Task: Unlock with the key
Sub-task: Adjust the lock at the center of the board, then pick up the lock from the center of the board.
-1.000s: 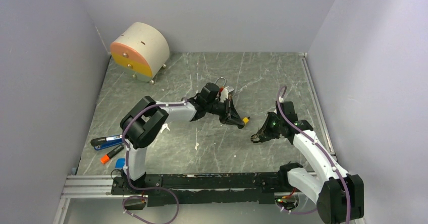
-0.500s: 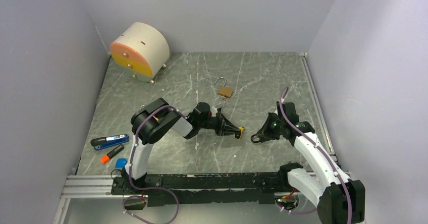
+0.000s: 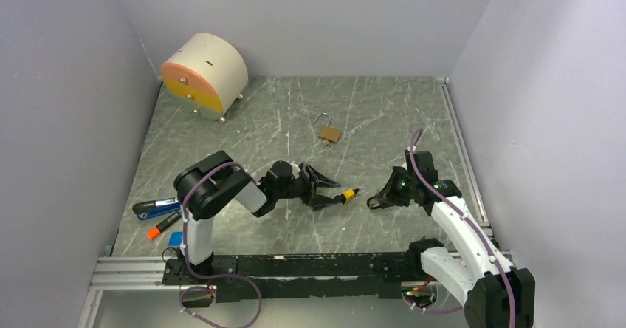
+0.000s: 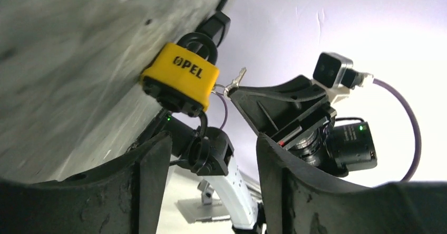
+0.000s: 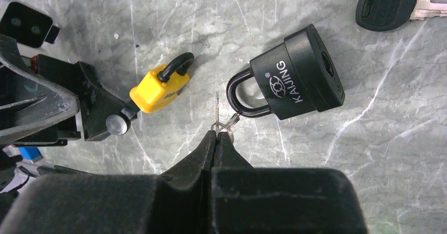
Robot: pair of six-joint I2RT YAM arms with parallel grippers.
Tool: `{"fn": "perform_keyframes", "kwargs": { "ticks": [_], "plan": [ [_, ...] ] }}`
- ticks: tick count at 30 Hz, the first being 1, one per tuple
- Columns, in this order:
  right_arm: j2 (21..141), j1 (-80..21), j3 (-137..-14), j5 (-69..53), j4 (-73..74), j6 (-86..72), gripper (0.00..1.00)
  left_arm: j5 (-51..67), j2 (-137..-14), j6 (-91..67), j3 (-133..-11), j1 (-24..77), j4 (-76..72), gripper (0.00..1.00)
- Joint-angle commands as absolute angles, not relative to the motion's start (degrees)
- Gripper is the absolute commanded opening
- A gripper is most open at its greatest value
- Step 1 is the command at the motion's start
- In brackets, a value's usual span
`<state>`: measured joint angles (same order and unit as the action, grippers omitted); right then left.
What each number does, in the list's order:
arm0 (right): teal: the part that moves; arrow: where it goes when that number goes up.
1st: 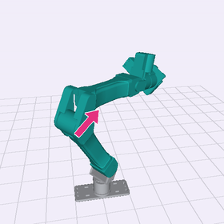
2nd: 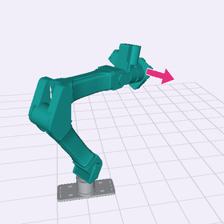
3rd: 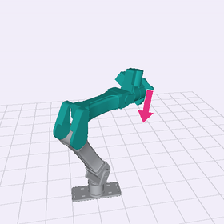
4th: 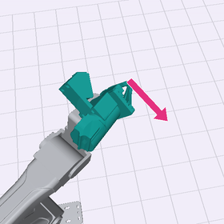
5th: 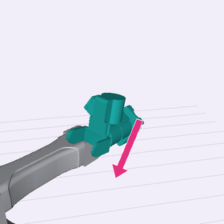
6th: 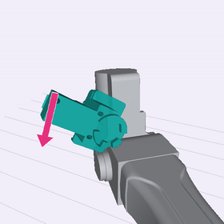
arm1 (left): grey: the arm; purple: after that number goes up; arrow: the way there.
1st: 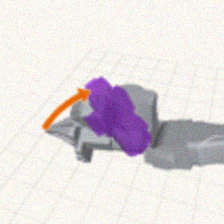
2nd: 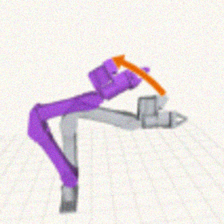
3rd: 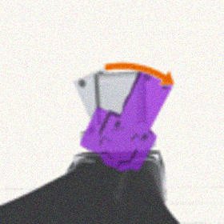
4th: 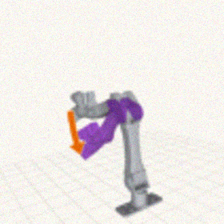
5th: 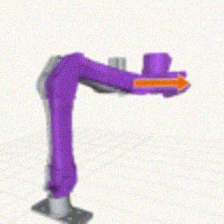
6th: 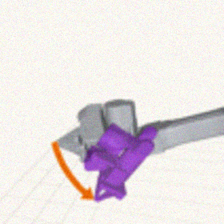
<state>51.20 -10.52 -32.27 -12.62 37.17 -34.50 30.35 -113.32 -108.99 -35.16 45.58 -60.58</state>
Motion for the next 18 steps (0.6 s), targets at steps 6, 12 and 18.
{"fn": "perform_keyframes", "kwargs": {
  "ticks": [6,12,18],
  "plan": [
    [49.19,-10.33,-31.78,-14.36,36.66,-33.83,0.0,16.74,-99.42,-105.15,-27.92,45.53,-42.35,0.68],
    [48.8,-10.29,-31.32,-14.59,36.23,-33.84,0.0,11.87,-89.99,-75.67,-44.72,48.91,-10.09,0.69],
    [47.0,-10.28,-30.48,-14.24,35.89,-35.09,0.0,-8.13,-93.86,-44.82,-69.53,57.19,23.97,0.77]
  ]
}}
